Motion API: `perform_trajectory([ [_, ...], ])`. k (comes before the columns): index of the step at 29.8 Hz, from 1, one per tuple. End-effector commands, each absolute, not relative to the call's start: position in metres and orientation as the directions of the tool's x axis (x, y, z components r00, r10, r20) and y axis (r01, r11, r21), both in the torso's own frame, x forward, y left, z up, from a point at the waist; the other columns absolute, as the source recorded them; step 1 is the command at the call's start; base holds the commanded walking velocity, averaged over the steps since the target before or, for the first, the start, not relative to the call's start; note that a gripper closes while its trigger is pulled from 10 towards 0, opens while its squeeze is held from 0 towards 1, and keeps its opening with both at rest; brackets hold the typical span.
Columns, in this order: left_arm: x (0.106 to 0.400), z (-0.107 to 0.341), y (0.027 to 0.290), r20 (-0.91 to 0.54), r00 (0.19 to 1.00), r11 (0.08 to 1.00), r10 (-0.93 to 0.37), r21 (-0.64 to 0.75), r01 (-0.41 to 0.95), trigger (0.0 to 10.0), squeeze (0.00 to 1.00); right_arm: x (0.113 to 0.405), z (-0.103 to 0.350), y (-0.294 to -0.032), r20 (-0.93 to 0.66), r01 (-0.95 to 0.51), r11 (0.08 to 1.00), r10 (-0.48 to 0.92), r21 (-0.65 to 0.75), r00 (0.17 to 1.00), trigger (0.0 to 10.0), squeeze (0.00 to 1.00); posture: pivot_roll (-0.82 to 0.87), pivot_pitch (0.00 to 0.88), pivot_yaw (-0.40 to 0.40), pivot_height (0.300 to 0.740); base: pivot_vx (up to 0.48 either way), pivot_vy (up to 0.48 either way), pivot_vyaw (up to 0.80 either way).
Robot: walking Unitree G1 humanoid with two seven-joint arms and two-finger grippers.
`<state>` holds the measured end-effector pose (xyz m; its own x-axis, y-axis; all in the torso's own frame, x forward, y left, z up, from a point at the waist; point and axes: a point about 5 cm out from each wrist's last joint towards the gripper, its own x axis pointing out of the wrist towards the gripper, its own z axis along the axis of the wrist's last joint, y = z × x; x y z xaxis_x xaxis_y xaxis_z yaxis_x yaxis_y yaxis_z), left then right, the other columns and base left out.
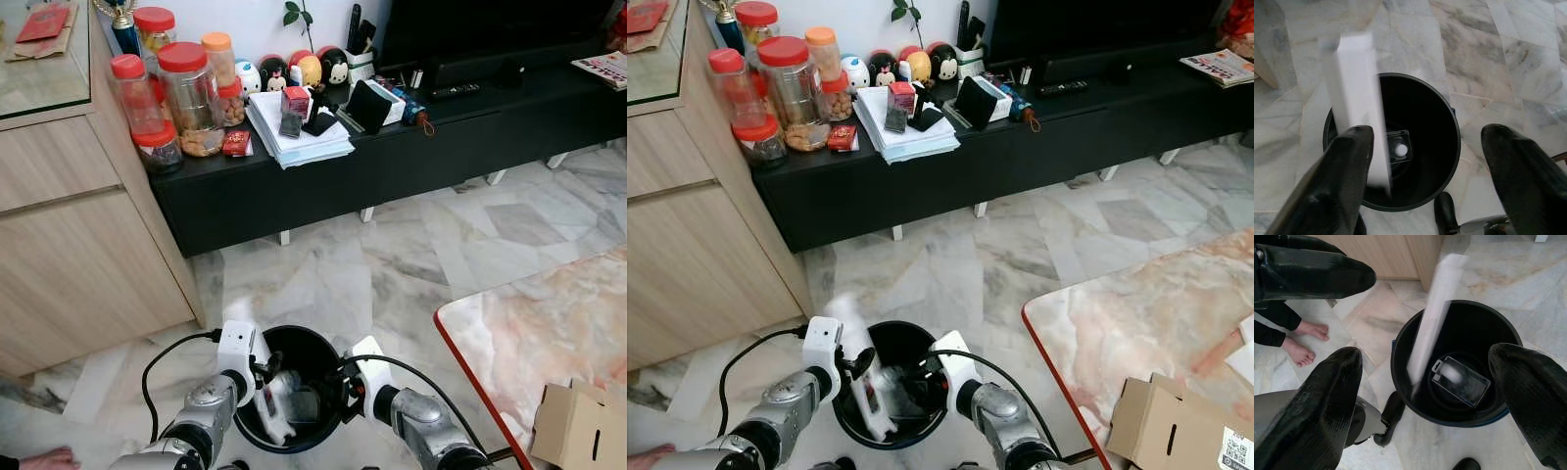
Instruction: Picking trash to rubbish bin
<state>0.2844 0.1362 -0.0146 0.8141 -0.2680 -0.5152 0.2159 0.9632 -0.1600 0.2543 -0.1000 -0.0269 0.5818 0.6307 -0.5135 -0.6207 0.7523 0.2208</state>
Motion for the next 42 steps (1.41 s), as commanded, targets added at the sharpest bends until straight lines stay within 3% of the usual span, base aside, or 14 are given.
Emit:
perform_trajectory([
  [1, 0.285, -0.014, 0.137, -0.514, 0.816, 0.964, -0.266, -0.16, 0.213, 10.0, 1.0, 0.254, -0.027, -0.102, -0.514, -0.621, 0.753, 0.63, 0.218, 0.583, 10.0, 0.0, -0.15, 0.155, -0.049, 0.74, 0.0, 0.0, 0.0],
  [2, 0.285, -0.014, 0.138, -0.514, 0.817, 0.965, -0.262, -0.157, 0.211, 10.0, 0.56, 0.254, -0.027, -0.102, -0.513, -0.62, 0.753, 0.63, 0.219, 0.584, 10.0, 0.0, -0.14, 0.153, -0.049, 0.74, 0.0, 0.0, 0.0],
  [3, 0.284, -0.015, 0.138, -0.514, 0.817, 0.965, -0.26, -0.154, 0.21, 10.0, 0.56, 0.254, -0.027, -0.102, -0.512, -0.619, 0.754, 0.629, 0.22, 0.584, 10.0, 0.0, -0.14, 0.153, -0.049, 0.74, 0.0, 0.0, 0.0],
  [4, 0.283, -0.015, 0.14, -0.516, 0.818, 0.967, -0.253, -0.152, 0.203, 10.0, 0.0, 0.254, -0.027, -0.102, -0.512, -0.618, 0.755, 0.628, 0.22, 0.585, 10.0, 0.0, -0.14, 0.153, -0.049, 0.74, 0.0, 0.0, 0.0],
  [17, 0.266, -0.028, 0.172, -0.541, 0.831, 0.99, -0.133, -0.118, 0.082, 10.0, 0.0, 0.251, -0.033, -0.108, -0.557, -0.576, 0.793, 0.574, 0.196, 0.601, 10.0, 0.0, -0.1, 0.131, -0.037, 0.74, 0.0, 0.0, 0.0],
  [24, 0.243, -0.043, 0.197, -0.604, 0.797, 0.999, -0.003, -0.036, -0.024, 10.0, 0.0, 0.252, -0.038, -0.129, -0.617, -0.457, 0.882, 0.425, 0.117, 0.662, 10.0, 0.0, -0.08, 0.086, -0.018, 0.74, 0.0, 0.0, 0.0],
  [33, 0.212, -0.058, 0.224, -0.662, 0.734, 0.988, 0.152, 0.09, -0.124, 10.0, 0.0, 0.239, -0.05, -0.146, -0.693, -0.429, 0.901, 0.351, 0.066, 0.63, 10.0, 0.0, -0.05, 0.052, -0.01, 0.74, 0.0, 0.0, 0.0],
  [42, 0.199, -0.065, 0.225, -0.691, 0.7, 0.984, 0.181, 0.131, -0.125, 10.0, 0.0, 0.233, -0.055, -0.141, -0.72, -0.429, 0.901, 0.335, 0.057, 0.608, 10.0, 0.0, -0.05, 0.03, -0.008, 0.74, 0.0, 0.0, 0.0],
])
